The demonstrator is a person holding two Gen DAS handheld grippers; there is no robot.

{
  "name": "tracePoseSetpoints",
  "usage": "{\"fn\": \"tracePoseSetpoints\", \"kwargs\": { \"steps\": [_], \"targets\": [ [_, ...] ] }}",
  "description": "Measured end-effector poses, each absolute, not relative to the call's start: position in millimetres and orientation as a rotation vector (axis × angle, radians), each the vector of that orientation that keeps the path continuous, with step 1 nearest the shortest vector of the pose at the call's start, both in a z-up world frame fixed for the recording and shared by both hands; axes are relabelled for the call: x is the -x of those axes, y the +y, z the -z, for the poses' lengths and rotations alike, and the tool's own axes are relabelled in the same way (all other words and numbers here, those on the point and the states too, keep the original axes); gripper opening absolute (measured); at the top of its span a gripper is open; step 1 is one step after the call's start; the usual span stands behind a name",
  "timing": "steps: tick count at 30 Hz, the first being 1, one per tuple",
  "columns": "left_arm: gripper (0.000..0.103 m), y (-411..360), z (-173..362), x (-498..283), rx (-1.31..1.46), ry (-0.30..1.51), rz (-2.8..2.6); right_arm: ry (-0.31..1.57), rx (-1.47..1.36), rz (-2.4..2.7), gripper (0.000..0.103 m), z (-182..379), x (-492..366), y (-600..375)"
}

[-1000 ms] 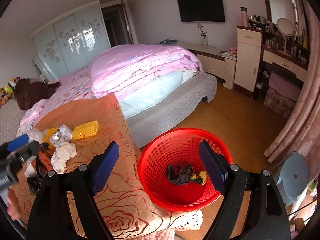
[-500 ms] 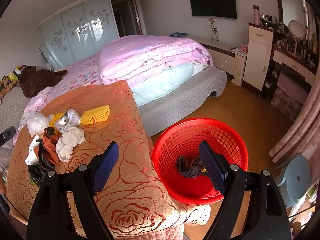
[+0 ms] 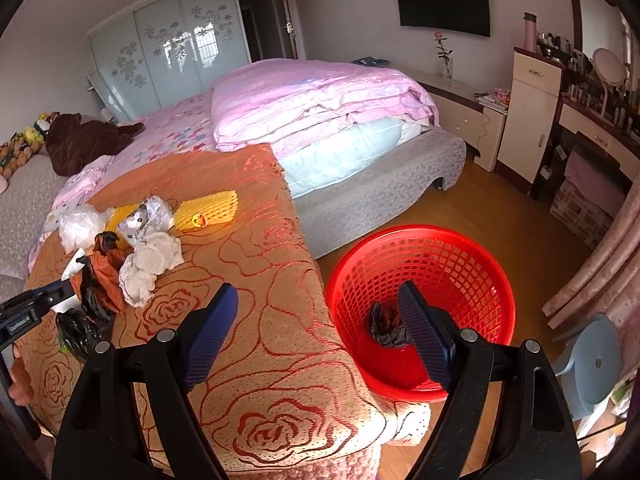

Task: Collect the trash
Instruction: 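Return the left tool to the bed and grasp the white plastic bag, then hold the white bag in the left tool while the right tool grasps the white mesh cloth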

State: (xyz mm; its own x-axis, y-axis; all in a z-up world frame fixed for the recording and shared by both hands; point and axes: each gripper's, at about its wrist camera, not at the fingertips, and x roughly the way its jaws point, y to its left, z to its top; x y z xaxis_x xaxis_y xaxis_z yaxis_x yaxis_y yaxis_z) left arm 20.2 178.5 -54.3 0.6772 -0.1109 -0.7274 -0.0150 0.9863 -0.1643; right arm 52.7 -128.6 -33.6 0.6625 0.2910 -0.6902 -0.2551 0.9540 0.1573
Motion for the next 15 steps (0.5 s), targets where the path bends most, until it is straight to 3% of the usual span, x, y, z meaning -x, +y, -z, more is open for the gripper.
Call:
{"fn": "tracePoseSetpoints", "kwargs": {
  "steps": [5, 15],
  "targets": [
    [0.007, 181, 50, -16, 0.162, 0.803, 0.041, 0.790, -0.022, -0.354, 0.079, 33, -53, -111],
    [0.006, 198, 18, -2, 0.192, 0.694, -0.040, 0.787, 0.045, -0.459, 0.079, 35, -67, -55]
  ]
}}
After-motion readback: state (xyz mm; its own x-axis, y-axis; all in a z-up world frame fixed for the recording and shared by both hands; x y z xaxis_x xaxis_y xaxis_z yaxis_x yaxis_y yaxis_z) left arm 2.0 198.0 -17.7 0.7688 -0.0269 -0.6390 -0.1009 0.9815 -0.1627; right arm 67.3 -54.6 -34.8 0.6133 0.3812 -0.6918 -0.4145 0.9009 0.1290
